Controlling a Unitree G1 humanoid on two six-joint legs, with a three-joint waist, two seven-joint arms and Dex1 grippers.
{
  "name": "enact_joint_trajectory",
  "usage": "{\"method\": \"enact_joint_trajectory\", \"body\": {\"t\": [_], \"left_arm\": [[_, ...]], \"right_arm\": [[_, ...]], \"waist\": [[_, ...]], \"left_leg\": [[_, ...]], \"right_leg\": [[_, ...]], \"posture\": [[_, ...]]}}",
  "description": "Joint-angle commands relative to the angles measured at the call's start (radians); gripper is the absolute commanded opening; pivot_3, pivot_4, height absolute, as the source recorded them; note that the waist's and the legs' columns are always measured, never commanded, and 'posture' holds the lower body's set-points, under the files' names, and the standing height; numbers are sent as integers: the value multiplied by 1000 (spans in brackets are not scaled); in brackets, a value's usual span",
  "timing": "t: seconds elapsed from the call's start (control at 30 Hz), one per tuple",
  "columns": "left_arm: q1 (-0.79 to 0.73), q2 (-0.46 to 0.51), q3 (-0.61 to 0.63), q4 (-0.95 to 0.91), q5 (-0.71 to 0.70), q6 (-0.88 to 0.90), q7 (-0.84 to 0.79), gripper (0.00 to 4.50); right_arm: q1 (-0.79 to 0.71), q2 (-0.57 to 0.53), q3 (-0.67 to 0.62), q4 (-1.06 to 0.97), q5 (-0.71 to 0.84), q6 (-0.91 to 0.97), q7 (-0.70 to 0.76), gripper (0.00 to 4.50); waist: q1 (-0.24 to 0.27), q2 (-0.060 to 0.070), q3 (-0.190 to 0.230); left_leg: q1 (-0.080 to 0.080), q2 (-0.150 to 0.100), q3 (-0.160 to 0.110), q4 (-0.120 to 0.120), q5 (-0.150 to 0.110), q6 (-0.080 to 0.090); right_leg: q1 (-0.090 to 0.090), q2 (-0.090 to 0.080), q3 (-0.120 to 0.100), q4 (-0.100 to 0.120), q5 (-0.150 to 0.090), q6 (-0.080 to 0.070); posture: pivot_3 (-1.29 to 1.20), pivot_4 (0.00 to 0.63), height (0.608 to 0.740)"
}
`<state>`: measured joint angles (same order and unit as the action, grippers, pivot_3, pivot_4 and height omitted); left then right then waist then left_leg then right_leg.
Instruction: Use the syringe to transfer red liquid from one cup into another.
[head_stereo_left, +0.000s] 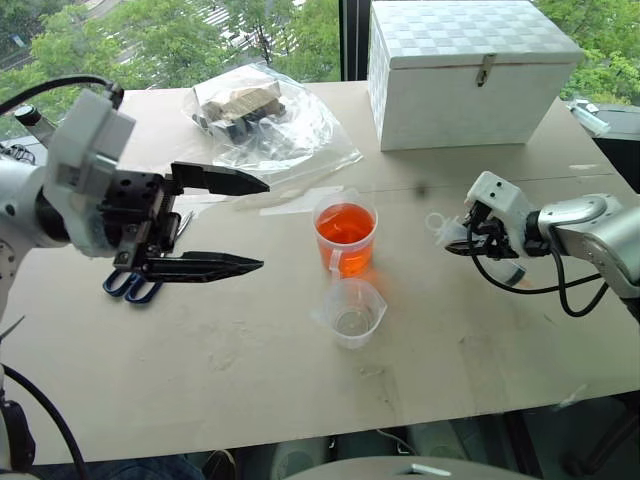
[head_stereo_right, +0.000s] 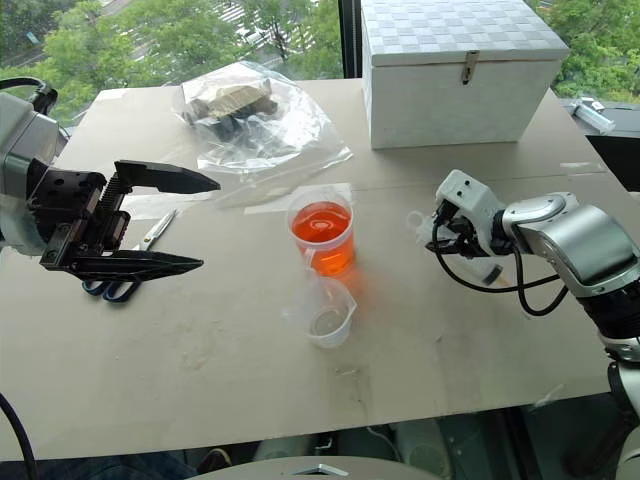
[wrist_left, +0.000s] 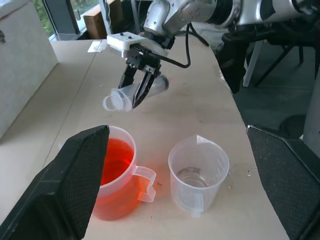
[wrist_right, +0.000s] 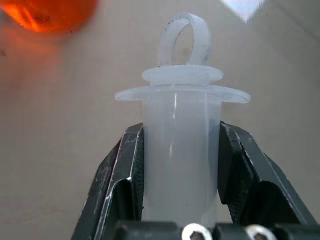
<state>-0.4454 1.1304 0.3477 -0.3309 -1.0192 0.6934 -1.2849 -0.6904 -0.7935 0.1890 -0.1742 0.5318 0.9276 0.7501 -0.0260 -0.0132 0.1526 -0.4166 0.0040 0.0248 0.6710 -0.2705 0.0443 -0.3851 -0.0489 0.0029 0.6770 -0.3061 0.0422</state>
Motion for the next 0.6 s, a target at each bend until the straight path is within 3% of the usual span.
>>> {"method": "enact_joint_trajectory", "body": {"t": [0.03,0.17,0.3,0.6], "left_arm": [[-84,-72,41,29,-76,36,155,4500],[-238,-152,26,133,-104,70,280,4500],[-399,-216,-18,270,-57,64,326,4500],[-625,-311,-101,451,14,64,243,4500]], "right_arm": [[-14,81,-242,-56,147,-71,10,1468],[-99,231,-391,-103,305,-55,-101,1468],[-196,408,-431,-146,361,-144,-228,1468],[-70,662,-161,-116,83,-466,-245,1468]], "waist": [[6,0,0],[14,-3,0],[10,-3,1],[4,-4,-1]], "left_leg": [[0,0,-1,0,0,0],[0,0,-2,3,0,0],[0,0,-3,5,0,-1],[1,-1,-2,5,1,-1]], "right_leg": [[0,0,-1,0,0,0],[1,0,-3,1,0,0],[2,0,-4,2,0,0],[2,2,-8,3,0,0]], "posture": [[0,150,740],[0,150,740],[0,150,740],[0,150,740]]}}
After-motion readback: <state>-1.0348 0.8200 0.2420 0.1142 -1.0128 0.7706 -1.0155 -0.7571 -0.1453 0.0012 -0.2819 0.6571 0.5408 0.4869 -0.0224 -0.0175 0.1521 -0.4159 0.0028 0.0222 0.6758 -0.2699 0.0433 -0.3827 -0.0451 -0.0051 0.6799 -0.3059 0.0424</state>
